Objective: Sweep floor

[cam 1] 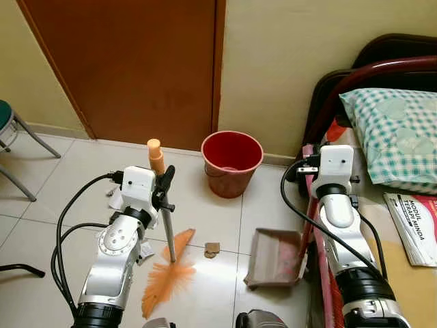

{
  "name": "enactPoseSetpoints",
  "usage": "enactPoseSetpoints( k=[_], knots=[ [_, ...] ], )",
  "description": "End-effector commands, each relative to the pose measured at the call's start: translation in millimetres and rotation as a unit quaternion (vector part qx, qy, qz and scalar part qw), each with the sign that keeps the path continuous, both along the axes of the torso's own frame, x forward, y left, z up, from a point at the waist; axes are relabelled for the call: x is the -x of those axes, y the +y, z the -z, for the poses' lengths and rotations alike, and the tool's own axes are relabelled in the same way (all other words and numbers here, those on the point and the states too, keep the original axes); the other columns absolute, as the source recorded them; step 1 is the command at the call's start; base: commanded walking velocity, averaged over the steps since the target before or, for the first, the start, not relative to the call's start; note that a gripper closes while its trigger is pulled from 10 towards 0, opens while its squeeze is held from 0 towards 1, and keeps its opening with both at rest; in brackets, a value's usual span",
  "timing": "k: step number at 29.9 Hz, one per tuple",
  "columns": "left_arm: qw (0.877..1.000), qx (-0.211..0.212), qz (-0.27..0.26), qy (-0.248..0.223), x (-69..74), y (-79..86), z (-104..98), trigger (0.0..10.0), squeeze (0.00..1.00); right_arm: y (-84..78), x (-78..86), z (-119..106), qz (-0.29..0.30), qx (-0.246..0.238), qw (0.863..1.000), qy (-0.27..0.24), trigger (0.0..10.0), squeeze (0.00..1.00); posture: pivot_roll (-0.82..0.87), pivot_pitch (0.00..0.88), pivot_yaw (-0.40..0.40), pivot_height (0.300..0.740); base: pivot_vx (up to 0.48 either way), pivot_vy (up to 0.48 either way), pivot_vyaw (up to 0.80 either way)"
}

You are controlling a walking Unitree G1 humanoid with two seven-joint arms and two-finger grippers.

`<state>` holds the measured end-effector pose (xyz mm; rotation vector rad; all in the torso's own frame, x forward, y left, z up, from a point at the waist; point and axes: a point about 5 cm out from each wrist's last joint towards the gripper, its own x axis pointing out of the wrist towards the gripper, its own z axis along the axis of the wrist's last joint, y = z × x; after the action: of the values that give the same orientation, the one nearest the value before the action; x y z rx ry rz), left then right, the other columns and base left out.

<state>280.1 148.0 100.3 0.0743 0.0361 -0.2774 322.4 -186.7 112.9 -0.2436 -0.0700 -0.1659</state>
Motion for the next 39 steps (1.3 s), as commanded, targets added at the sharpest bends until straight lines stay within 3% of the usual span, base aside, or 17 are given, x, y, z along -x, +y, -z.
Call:
enactPoseSetpoints(
  k=[1,7,14,16,24,28,32,39],
  knots=[
    [1.0,0.004,0.016,-0.007,0.4,-3.8,-5,10.0,0.0,2.9,-1.9,-3,-0.004,0.039,0.999,-0.006,10.0,0.0,-0.06,0.085,-0.028,0.74,0.0,0.0,0.0],
    [1.0,0.004,0.02,-0.005,1.0,-4.2,-6,10.0,0.0,18.5,-2.9,-3,-0.039,0.101,0.994,-0.012,10.0,0.0,-0.05,0.093,-0.027,0.74,0.0,0.0,0.0],
    [0.999,0.004,0.031,-0.007,4.8,-7.0,-10,10.0,0.0,37.6,-2.7,11,-0.067,0.127,0.989,0.018,10.0,0.0,-0.04,0.111,-0.028,0.74,0.0,0.0,0.0],
    [0.999,0.005,0.034,-0.006,6.8,-7.5,-12,10.0,0.0,49.6,-2.1,15,-0.088,0.137,0.986,0.022,10.0,0.0,-0.03,0.121,-0.028,0.74,0.0,0.0,0.0],
    [0.999,0.011,0.03,-0.004,6.8,-7.3,-16,10.0,0.0,76.4,-2.4,23,-0.118,0.109,0.986,0.039,10.0,0.0,-0.02,0.135,-0.033,0.74,0.0,0.0,0.0],
    [0.999,0.049,0.019,0.009,5.9,-8.0,-17,10.0,0.0,86.4,-5.5,25,-0.116,0.067,0.99,0.05,10.0,0.0,-0.02,0.133,-0.036,0.74,0.0,0.0,0.0],
    [0.987,0.148,0.026,0.052,7.9,-17.5,-18,10.0,0.0,98.6,-12.2,21,-0.115,0.029,0.992,0.049,10.0,0.0,-0.01,0.134,-0.041,0.74,0.0,0.0,0.0],
    [0.975,0.206,0.032,0.072,9.9,-27.9,-21,10.0,0.0,102.1,-17.1,18,-0.107,-0.011,0.993,0.049,10.0,0.0,-0.01,0.127,-0.051,0.74,0.0,0.0,0.0]
  ],
)
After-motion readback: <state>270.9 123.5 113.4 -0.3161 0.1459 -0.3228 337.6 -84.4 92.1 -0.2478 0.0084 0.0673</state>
